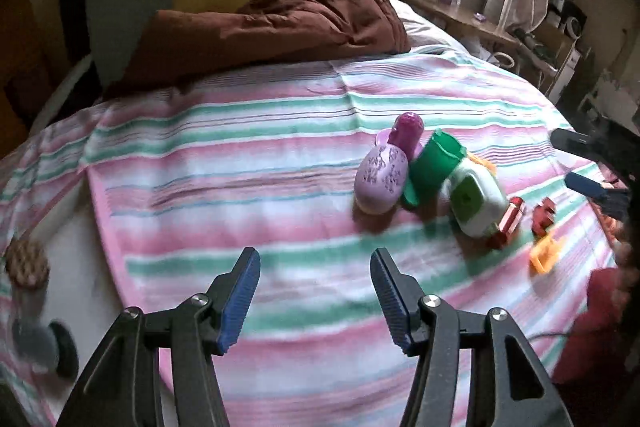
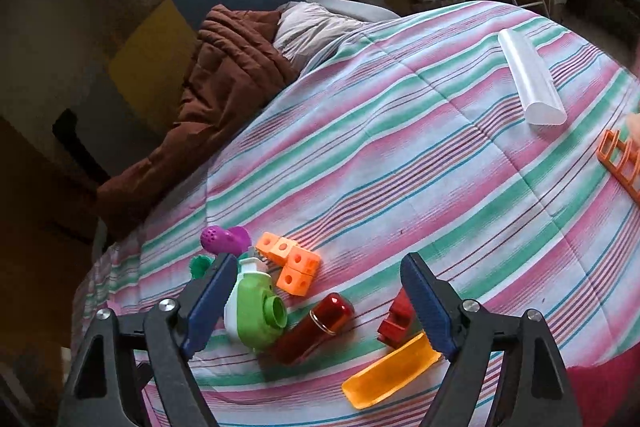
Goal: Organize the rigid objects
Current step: 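Move both tools back toward the remaining toys, then grasp the purple oval toy with the left tool while the right tool approaches the white-green bottle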
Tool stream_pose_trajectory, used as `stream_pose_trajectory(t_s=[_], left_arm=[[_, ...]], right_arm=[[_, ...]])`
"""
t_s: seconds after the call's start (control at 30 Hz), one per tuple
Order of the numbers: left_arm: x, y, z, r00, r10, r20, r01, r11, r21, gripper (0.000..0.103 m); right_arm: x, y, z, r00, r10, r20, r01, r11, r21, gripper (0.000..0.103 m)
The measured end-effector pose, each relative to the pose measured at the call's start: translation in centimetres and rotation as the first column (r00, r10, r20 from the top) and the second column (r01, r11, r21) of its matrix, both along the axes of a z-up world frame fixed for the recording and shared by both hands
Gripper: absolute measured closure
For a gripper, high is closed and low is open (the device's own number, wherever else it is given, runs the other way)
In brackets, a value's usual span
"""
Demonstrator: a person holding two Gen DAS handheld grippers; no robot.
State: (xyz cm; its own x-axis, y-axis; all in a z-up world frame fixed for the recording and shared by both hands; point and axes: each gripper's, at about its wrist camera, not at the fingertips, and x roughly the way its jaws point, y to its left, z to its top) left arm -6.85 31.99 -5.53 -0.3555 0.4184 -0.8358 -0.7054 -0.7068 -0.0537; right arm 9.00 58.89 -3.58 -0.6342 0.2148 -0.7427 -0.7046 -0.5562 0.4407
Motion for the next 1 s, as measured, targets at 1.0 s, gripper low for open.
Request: stream_pose_trajectory(t_s=[1.0], left_arm=[[-3.6, 9.4, -4.6, 0.987, -0.159, 0.030, 0.160, 0.987, -0.020, 0.059]], right_arm=[[1.7, 1.7, 0.1, 0.994, -0.095, -0.058, 0.092, 0.994, -0.056, 0.018]])
